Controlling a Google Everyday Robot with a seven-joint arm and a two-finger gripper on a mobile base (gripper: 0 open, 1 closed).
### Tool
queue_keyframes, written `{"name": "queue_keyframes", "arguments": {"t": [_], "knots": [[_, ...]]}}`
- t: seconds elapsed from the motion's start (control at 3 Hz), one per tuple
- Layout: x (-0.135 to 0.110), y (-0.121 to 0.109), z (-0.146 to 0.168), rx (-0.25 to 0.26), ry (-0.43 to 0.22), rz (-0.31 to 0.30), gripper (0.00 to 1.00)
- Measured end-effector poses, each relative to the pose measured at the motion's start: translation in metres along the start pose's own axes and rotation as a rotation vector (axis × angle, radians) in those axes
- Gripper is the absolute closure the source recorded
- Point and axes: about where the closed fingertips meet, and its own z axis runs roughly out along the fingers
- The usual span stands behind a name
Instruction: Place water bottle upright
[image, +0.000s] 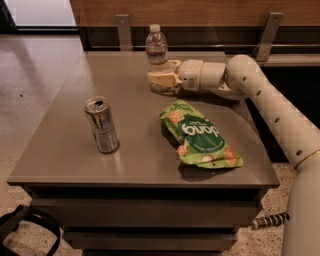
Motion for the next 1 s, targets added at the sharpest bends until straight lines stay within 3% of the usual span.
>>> {"name": "queue_keyframes", "arguments": {"t": [0.67, 1.0], "knots": [[-0.0016, 0.0, -0.0002, 0.0, 0.0, 0.0, 1.0], [-0.0021, 0.0, -0.0001, 0.0, 0.0, 0.0, 0.82]]}}
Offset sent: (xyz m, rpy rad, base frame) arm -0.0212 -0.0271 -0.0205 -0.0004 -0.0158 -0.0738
